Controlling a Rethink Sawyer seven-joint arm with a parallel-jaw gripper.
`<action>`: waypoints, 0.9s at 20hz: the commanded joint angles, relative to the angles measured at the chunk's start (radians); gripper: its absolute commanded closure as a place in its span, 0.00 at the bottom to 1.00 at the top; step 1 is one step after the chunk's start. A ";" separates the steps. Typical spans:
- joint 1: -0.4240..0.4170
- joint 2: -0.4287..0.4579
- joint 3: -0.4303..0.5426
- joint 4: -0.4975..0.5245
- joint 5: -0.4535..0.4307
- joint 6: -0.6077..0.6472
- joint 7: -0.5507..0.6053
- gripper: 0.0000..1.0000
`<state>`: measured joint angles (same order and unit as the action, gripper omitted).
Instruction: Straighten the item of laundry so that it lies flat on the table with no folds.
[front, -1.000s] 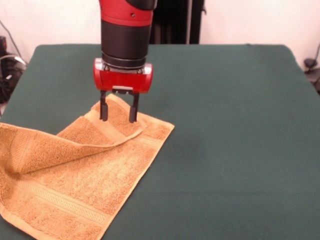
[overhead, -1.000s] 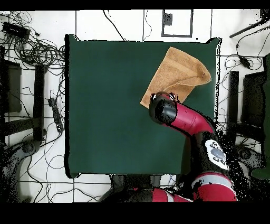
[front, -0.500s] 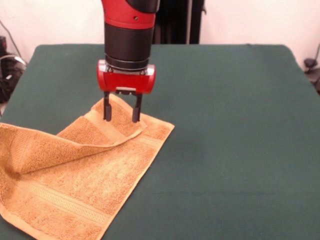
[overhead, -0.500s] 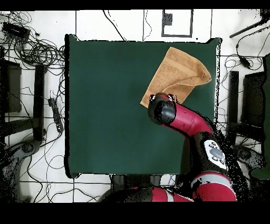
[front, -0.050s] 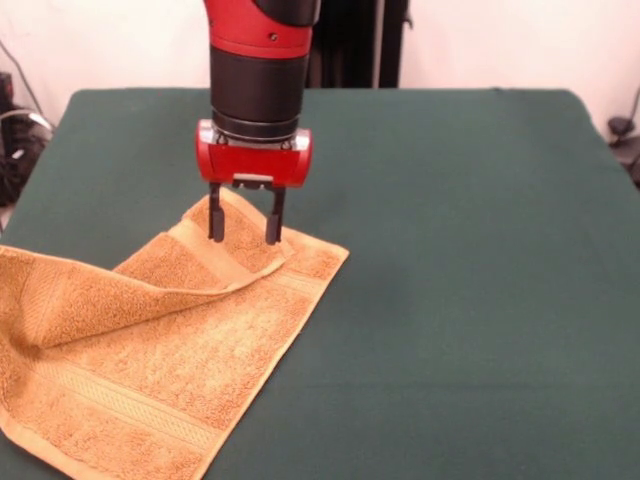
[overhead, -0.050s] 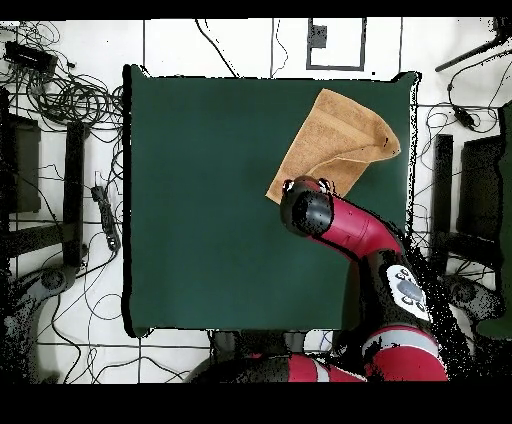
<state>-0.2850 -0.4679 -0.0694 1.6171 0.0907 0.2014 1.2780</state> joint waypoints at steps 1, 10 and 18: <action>0.055 0.084 0.114 0.053 -0.044 0.018 0.143 0.00; 0.095 0.095 0.091 0.023 -0.076 0.070 0.115 0.00; 0.074 0.094 0.125 0.012 -0.128 0.100 0.056 0.00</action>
<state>-0.2269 -0.4652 -0.0652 1.6168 0.0162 0.2014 1.2780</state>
